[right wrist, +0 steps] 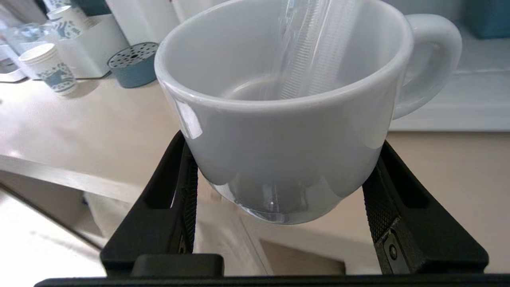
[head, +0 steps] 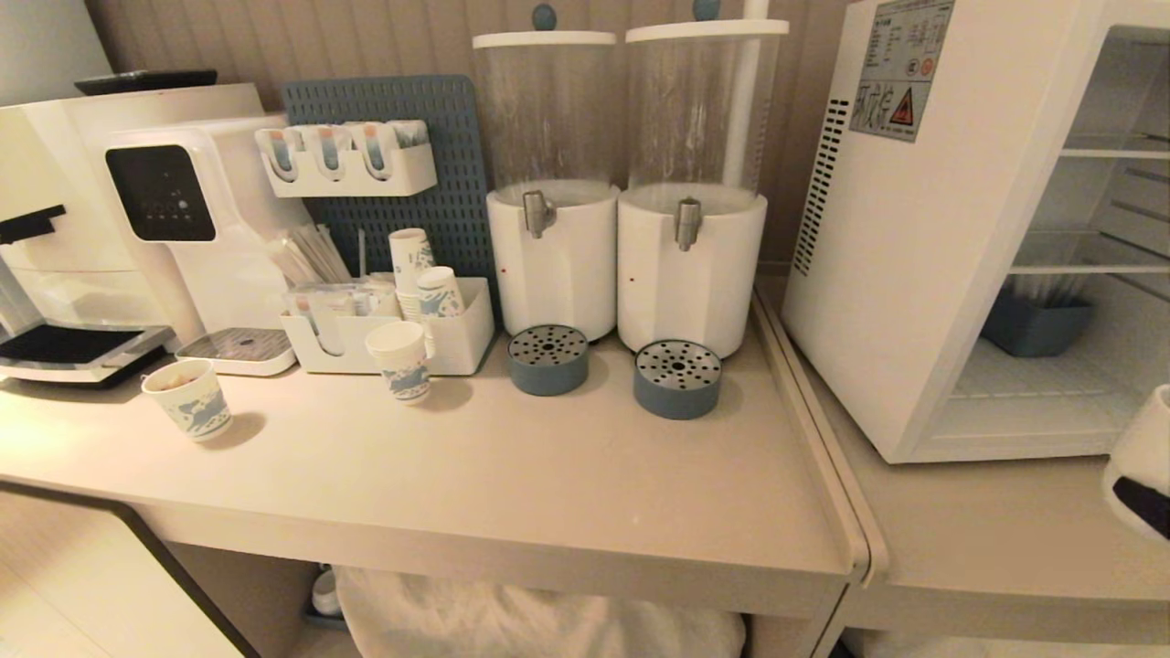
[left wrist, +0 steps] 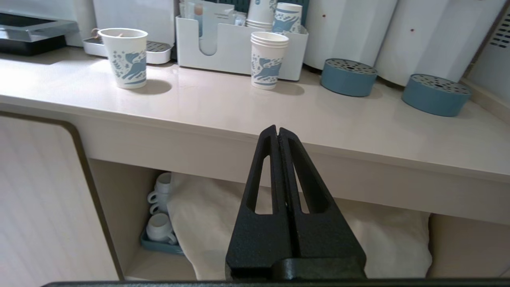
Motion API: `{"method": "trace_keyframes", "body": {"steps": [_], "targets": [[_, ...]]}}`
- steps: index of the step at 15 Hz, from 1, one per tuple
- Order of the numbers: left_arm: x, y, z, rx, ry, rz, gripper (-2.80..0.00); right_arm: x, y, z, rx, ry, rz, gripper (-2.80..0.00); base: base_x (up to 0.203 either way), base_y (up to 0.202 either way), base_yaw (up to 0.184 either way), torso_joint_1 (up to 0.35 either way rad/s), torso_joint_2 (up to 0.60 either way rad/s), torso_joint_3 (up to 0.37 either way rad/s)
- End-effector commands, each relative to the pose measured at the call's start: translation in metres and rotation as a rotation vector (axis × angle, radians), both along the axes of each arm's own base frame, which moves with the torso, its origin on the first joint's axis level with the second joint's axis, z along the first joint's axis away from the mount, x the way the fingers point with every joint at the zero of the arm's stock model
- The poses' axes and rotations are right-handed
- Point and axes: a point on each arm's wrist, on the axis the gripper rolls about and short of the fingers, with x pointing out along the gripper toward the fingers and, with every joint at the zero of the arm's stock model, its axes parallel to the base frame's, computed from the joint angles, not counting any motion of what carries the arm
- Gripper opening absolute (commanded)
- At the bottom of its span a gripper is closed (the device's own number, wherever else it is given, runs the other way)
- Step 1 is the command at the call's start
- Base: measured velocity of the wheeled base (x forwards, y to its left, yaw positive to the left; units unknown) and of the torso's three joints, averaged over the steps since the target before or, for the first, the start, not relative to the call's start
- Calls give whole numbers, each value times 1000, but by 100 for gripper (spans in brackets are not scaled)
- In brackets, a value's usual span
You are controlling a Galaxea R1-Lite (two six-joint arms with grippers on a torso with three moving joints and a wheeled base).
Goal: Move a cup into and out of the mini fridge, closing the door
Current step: Place the ceramic cup on the table
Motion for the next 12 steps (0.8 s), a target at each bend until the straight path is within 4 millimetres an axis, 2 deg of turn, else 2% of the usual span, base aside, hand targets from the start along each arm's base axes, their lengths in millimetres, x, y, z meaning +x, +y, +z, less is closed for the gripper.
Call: {"method": "trace_keyframes", "body": {"steps": [1, 5, 12], "targets": [[3, 0, -11, -1, 34, -1, -280, -29, 8, 2, -16, -66, -25, -280, 0, 0, 0, 0, 0, 0], [3, 0, -11, -1, 34, -2, -280, -56, 7, 0, -22, -91, -150, -280, 0, 0, 0, 0, 0, 0], [3, 0, -11, -1, 34, -1, -280, -98, 5, -23, -16, -161, -221, -280, 0, 0, 0, 0, 0, 0]]}}
